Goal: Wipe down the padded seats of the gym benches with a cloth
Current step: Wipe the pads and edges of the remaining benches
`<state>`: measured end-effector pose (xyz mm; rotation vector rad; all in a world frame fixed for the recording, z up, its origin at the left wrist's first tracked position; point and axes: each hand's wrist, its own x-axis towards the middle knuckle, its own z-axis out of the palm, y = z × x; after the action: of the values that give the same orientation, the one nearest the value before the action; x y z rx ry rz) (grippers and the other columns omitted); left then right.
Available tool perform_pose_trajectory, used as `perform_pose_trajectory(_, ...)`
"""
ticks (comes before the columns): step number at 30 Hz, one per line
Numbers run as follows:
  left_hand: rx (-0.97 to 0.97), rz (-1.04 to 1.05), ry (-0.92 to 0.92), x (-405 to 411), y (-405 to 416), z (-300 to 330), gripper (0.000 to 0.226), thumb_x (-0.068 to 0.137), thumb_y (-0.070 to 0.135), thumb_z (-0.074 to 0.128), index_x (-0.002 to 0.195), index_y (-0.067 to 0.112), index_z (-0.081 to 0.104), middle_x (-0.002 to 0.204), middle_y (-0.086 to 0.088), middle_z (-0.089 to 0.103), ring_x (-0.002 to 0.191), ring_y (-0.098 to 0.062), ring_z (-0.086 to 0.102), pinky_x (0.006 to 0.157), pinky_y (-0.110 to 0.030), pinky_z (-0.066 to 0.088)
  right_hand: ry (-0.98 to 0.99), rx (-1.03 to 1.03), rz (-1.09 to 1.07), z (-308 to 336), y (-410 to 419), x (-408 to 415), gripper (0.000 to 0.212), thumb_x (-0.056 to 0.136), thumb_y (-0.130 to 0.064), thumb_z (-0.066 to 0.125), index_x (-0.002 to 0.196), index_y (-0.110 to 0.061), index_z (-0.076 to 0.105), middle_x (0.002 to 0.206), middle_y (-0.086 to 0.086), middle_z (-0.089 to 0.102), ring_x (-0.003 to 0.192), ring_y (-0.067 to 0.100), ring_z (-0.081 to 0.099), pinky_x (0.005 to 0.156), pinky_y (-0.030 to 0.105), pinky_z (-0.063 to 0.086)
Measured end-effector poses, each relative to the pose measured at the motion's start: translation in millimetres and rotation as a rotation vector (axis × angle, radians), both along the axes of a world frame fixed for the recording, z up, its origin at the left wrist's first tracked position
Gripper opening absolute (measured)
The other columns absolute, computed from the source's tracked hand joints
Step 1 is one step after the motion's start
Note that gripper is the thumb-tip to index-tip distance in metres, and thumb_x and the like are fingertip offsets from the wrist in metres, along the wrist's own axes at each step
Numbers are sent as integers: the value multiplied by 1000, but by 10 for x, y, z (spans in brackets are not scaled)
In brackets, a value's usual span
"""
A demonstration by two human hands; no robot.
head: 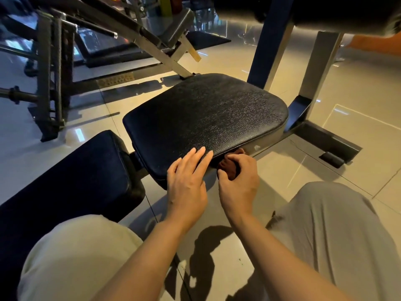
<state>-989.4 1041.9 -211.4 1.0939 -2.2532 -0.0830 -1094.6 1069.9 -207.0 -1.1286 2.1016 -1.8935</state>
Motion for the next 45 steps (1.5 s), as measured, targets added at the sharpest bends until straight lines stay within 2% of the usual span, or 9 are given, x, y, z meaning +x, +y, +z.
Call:
perform_pose_trajectory(7,-3,-14,25,5,-42,-10,78,72,-12,57,142,21,43,148,-1,43,141,-14,26,111,-34,17,-48,62,103,-15,40,55,35,64,7,72,91,-14,71,96,-5,58,94,11,53,81,2,33)
perform_pose_trajectory(13,-28,-14,23,15,-23,-17,82,68,-15,63,140,19,47,147,-2,44,139,-16,29,110,-35,19,-305,10,-171,67,-81,-173,34,67,-1,72,98,-16,68,99,1,64,94,15,59,87,28,46)
perform_pose_trajectory(21,-6,8,85,-16,-50,-18,67,76,-2,46,138,22,51,144,0,48,139,-13,31,109,-31,17,-186,39,102,4,57,94,34,63,0,79,89,-20,70,86,-8,60,80,-5,54,74,1,35)
perform_pose_trajectory(25,-5,12,90,-10,-45,-28,65,77,-3,46,137,21,51,144,-1,48,139,-14,31,109,-31,17,-308,118,181,7,37,-4,30,60,-11,79,89,-19,75,89,-3,70,85,6,63,81,21,50)
perform_pose_trajectory(29,-28,19,77,-29,-23,-27,69,75,-10,52,137,19,51,144,-2,48,138,-15,32,109,-34,19,-376,32,-122,53,-34,-202,27,65,-8,75,88,-20,71,93,1,69,88,16,62,86,40,52)
perform_pose_trajectory(31,-34,21,74,-32,-16,-26,69,74,-10,53,137,19,51,144,-2,48,138,-16,33,109,-34,19,-360,2,-162,87,-47,-249,32,66,-2,75,89,-23,68,95,-1,66,89,13,59,87,37,50)
perform_pose_trajectory(36,-19,35,67,-35,-32,-30,62,79,2,39,137,21,51,144,0,48,139,-14,32,109,-34,21,-72,45,129,-5,43,61,37,60,1,73,86,-24,65,88,-7,60,84,9,57,76,15,42)
perform_pose_trajectory(39,-20,41,76,-35,-25,-34,61,81,11,29,137,21,52,143,0,49,138,-14,34,109,-34,22,-150,76,203,-6,46,26,34,59,1,75,84,-22,67,86,-6,64,80,-1,57,73,9,42)
perform_pose_trajectory(45,-47,54,71,-56,-1,-20,73,72,-14,53,137,20,51,143,-1,50,137,-18,37,109,-35,22,-280,-67,-182,142,-51,-290,33,67,-1,74,89,-24,65,95,0,65,91,16,60,84,25,46)
